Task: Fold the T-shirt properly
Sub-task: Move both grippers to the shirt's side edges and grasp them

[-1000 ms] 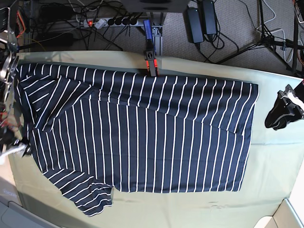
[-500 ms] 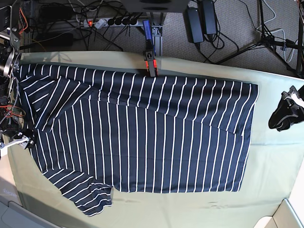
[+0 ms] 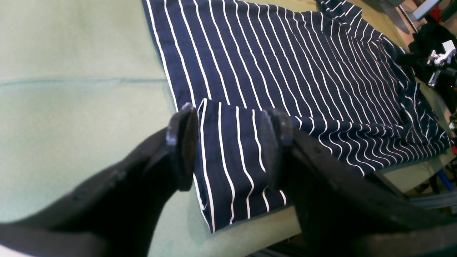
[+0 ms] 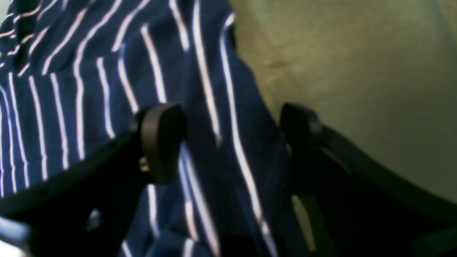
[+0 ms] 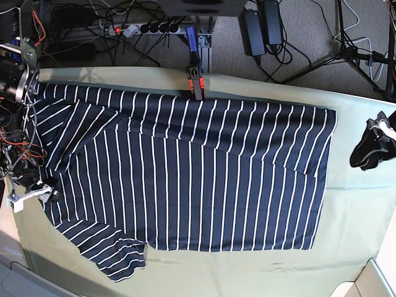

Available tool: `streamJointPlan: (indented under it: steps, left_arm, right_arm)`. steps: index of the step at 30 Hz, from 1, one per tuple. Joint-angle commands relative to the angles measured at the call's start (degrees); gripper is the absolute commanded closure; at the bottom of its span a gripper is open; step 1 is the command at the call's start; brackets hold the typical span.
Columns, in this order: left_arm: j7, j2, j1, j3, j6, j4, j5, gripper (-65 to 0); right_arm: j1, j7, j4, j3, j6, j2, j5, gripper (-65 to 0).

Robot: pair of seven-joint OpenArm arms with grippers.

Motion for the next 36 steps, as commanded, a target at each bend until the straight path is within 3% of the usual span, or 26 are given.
streamJointPlan:
  steps: [1,24,26,30,36]
  left_arm:
    - [-1.05,-1.44,-0.46,-0.5,-1.35,0.85,-0.92,-31.9]
    - [-1.53,-1.44,-0.46,-0.5,-1.35,0.85,1.29,-31.9]
    - [-1.99,-1.44,-0.46,-0.5,-1.35,0.85,1.31,-31.9]
    - [-3.3,-1.42,-0.46,-0.5,-1.35,0.85,2.58,-31.8]
    - [-4.76,-1.44,-0.48,-0.5,-1.35,0.79,2.86,-31.7]
  right_arm:
    - [1.27,-0.61,1.4,0.15,-0.7,0.9,-0.37,-42.1]
    - [1.25,-1.7,7.08,-0.17,-0.02,1.44,-1.77,-41.8]
    - [1.25,-0.39,7.08,-0.17,-0.04,1.42,-1.77,-34.9]
    - [1.25,3.5,7.08,-0.17,-0.02,1.46,-1.75,0.0]
    - [1.22,3.39,7.08,-0.17,0.0,1.46,-1.79,0.0]
